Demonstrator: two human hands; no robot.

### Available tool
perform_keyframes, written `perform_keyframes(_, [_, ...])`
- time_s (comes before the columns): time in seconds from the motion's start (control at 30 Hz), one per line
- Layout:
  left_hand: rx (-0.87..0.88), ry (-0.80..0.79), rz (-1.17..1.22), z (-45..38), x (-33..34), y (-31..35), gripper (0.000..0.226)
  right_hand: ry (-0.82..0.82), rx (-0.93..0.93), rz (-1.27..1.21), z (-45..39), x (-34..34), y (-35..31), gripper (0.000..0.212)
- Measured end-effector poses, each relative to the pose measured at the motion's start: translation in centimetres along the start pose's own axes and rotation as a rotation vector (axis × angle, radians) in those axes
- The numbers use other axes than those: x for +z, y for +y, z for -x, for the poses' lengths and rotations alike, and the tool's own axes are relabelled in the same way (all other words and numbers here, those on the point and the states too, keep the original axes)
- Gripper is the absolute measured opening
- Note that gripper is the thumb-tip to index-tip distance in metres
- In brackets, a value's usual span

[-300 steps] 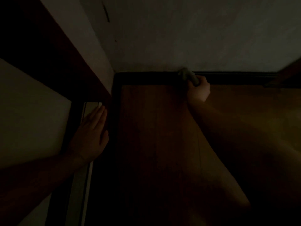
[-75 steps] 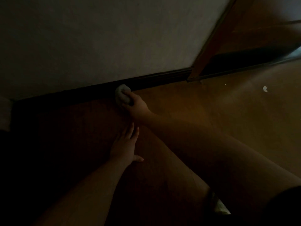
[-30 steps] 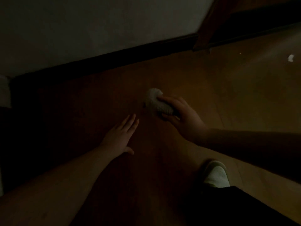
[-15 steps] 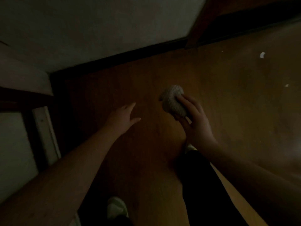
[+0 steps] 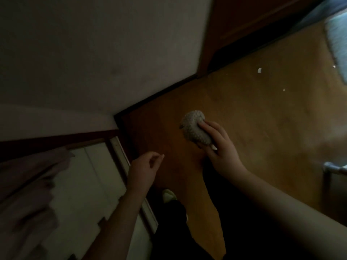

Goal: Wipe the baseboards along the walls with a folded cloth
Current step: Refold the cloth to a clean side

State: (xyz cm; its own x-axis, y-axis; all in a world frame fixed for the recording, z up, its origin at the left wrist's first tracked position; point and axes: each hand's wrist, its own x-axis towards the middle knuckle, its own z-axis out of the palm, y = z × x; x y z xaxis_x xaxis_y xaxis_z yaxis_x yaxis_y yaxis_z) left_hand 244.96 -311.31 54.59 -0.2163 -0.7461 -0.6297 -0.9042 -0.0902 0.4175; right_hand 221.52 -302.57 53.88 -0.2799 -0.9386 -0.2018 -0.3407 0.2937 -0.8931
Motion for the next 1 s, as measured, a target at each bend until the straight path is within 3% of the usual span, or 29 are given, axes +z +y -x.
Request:
perform_keyframes(0.13, [0.082,0.016,-0.014,4.5,-5.4,6.5,0.034,-0.052,-0.094,-0.020,0.1,-6.7,-6.4,0.055])
perform_keyframes(0.27, [0.224,0.067,0.001,6.0,-9.3,11.9,0.019,-0.082,-0.125,-0.045,-0.4,-12.2,-10.8,0.056])
perform_keyframes(0.33, [0.324,0.103,0.016,5.7,-10.7,14.2,0.011,-0.062,-0.117,-0.064,-0.9,-14.0,-12.3,0.055])
perform_keyframes(0.5, [0.478,0.107,0.174,3.5,-13.3,18.2,0.015,0.032,-0.044,-0.140,-1.6,-14.5,-15.1,0.050])
perform_keyframes(0.63, [0.478,-0.054,0.398,1.8,-14.8,20.9,0.015,0.143,-0.030,-0.145,-1.7,-12.8,-17.7,0.050])
perform_keyframes(0.73, [0.451,-0.283,0.571,0.9,-16.0,22.3,0.033,0.221,0.017,-0.216,-1.3,-11.4,-20.5,0.050])
perform_keyframes(0.87, [0.528,-0.471,0.460,0.6,-17.5,23.8,0.063,0.379,0.113,-0.349,0.3,-11.0,-23.6,0.040])
perform_keyframes(1.0, [0.544,-0.672,0.459,1.1,-17.3,25.5,0.070,0.555,0.209,-0.477,2.1,-11.5,-24.5,0.028])
